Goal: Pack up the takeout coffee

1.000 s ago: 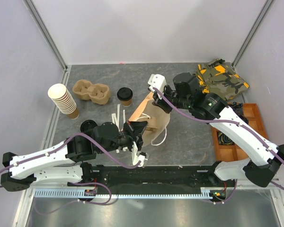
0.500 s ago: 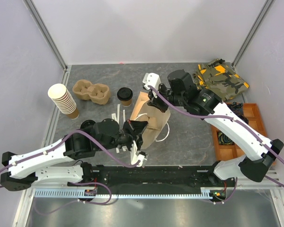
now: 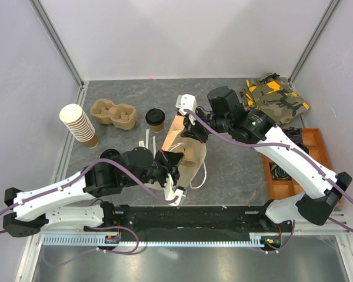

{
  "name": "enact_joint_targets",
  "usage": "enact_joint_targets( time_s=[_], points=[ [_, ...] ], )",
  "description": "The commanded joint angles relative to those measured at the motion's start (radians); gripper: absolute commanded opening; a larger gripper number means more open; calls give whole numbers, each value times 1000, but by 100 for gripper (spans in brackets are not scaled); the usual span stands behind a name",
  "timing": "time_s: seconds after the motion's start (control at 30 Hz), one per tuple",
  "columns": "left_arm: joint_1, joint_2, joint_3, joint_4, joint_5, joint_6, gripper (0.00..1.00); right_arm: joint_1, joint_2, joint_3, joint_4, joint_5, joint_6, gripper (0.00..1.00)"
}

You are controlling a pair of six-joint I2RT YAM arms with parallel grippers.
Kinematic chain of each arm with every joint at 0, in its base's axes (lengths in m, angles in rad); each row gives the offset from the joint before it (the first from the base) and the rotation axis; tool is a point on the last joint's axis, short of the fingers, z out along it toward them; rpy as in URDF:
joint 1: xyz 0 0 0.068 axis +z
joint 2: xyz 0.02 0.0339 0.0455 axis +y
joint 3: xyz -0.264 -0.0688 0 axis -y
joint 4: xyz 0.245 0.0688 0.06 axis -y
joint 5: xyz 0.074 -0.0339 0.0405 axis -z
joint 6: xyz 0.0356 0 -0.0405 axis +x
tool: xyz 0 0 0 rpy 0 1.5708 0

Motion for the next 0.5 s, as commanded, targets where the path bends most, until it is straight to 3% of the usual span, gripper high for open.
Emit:
enact_joint_targets(
  time_s=[0.0, 0.47],
  points=[
    [45, 20, -5, 22, 44, -65, 2, 11, 32, 40, -67, -99, -20, 0],
    [82, 45, 104, 33, 141, -105, 2, -12, 80, 131, -114, -219, -47, 0]
  ],
)
